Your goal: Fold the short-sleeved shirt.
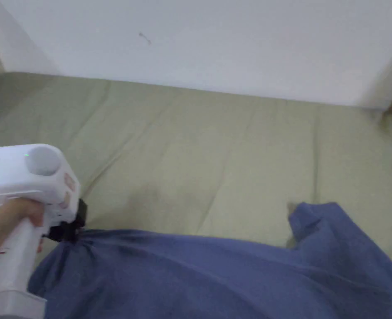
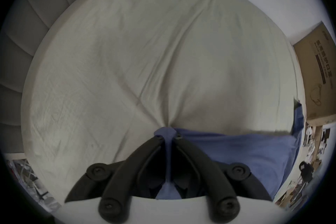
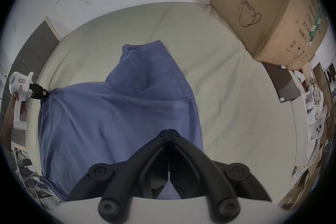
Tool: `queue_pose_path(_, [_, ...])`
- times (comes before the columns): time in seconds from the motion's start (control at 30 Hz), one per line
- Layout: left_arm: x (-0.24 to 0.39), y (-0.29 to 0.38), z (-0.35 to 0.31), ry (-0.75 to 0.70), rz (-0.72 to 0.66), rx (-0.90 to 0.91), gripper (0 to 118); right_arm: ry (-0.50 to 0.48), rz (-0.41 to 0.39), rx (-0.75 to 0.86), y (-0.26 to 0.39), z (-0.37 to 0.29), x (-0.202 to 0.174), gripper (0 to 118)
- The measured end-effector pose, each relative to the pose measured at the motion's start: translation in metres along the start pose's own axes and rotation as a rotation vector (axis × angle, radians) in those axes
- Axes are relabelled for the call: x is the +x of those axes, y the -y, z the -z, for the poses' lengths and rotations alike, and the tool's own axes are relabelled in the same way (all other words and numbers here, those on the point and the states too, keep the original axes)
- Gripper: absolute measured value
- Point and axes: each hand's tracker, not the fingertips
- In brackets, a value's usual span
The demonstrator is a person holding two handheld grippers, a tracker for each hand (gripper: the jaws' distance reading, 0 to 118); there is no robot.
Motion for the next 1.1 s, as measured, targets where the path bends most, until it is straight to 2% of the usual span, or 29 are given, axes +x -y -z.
queue_pose_path(0.2, [0.012,-0.003,0.013,-0.076,0.021,-0.023,3,0.038,0.069,0.015,-0.017,0.01,0.033,0])
queue_pose_path(0.23, [0.013,-0.001,0.017,-0.081,0.017,-0.031,3,0.035,0.075,0.005,-0.022,0.014,0.041,9])
queue_pose_path(0.27, [0.013,-0.007,0.026,-0.089,0.019,-0.031,3,0.019,0.096,-0.032,-0.026,0.018,0.049,38])
queue_pose_path(0.33, [0.017,-0.008,0.028,-0.106,0.033,-0.029,3,-0.029,0.135,-0.141,-0.037,0.038,0.063,117])
queue_pose_path(0.4, [0.019,-0.007,0.03,-0.121,0.064,-0.029,3,-0.09,0.15,-0.227,-0.042,0.06,0.072,118])
queue_pose_path(0.43, [0.02,-0.008,0.03,-0.124,0.066,-0.028,3,-0.08,0.144,-0.22,-0.048,0.069,0.071,118])
queue_pose_path(0.5, [0.019,-0.009,0.032,-0.126,0.067,-0.022,3,-0.059,0.137,-0.212,-0.053,0.086,0.066,118])
queue_pose_path(0.6, [0.017,-0.008,0.032,-0.123,0.058,-0.02,3,-0.002,0.078,-0.195,-0.058,0.108,0.053,118])
queue_pose_path(0.77, [0.011,-0.01,0.035,-0.11,0.063,-0.019,3,0.034,0.073,-0.208,-0.056,0.138,0.036,116])
queue_pose_path(0.83, [0.009,-0.007,0.034,-0.097,0.057,-0.014,3,0.082,0.031,-0.2,-0.054,0.133,0.028,113])
queue_pose_path(0.9, [0.005,-0.006,0.033,-0.084,0.054,-0.004,3,0.055,0.036,-0.174,-0.053,0.121,0.025,91])
queue_pose_path(0.93, [0.004,-0.003,0.032,-0.077,0.052,0.002,3,0.052,0.017,-0.145,-0.051,0.113,0.023,66])
queue_pose_path(1.0, [0.002,-0.002,0.031,-0.067,0.039,0.016,3,0.027,-0.004,-0.1,-0.05,0.101,0.022,1])
queue_pose_path(1.03, [0.001,-0.001,0.031,-0.064,0.028,0.026,3,-0.002,0.045,-0.087,-0.049,0.097,0.022,1])
queue_pose_path(1.1, [0.001,0.006,0.027,-0.06,-0.002,0.05,3,0.044,0.027,-0.102,-0.048,0.098,0.016,1])
